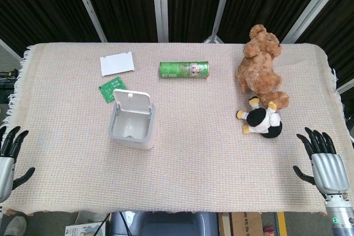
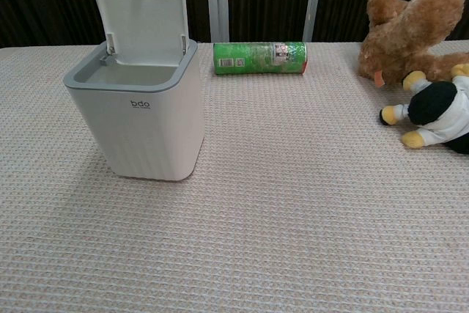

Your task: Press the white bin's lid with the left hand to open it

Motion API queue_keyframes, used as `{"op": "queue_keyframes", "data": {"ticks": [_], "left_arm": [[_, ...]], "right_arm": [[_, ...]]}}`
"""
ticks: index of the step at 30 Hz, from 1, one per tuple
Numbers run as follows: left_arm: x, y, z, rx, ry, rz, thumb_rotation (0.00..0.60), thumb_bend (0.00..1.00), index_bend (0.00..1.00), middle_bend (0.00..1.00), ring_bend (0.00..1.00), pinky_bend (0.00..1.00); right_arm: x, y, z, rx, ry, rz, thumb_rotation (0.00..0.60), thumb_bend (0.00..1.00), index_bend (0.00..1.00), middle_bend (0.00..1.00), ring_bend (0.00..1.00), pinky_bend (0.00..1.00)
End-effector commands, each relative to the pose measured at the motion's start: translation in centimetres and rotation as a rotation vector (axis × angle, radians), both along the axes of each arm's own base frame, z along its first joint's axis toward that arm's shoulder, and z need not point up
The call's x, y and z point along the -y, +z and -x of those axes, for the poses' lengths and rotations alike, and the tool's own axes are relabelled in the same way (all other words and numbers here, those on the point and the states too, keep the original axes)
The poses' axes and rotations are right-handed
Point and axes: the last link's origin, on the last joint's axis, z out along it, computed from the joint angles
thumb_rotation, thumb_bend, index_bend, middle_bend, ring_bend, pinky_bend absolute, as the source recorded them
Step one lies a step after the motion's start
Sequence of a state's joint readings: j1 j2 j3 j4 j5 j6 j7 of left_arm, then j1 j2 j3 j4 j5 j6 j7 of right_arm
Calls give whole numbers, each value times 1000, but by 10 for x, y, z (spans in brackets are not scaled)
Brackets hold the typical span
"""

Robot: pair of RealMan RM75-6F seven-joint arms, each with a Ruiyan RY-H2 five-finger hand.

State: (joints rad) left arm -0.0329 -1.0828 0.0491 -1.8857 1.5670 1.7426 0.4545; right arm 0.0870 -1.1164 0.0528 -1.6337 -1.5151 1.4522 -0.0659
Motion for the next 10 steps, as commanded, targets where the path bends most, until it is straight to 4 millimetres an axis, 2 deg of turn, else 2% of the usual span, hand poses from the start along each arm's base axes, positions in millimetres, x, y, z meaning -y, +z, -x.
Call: {"op": "queue_keyframes", "data": {"ticks": [1,10], "left_arm": [[8,-4,21,63,59,18,600,143,146,71,17,128],[2,-2,32,86,48,56,600,138,133,54,0,109]], "right_arm": [[0,1,-1,3,17,-12,600,221,154,67,18,0],[-3,5,-5,10,43,-2,600,221,146,64,15,0]]}}
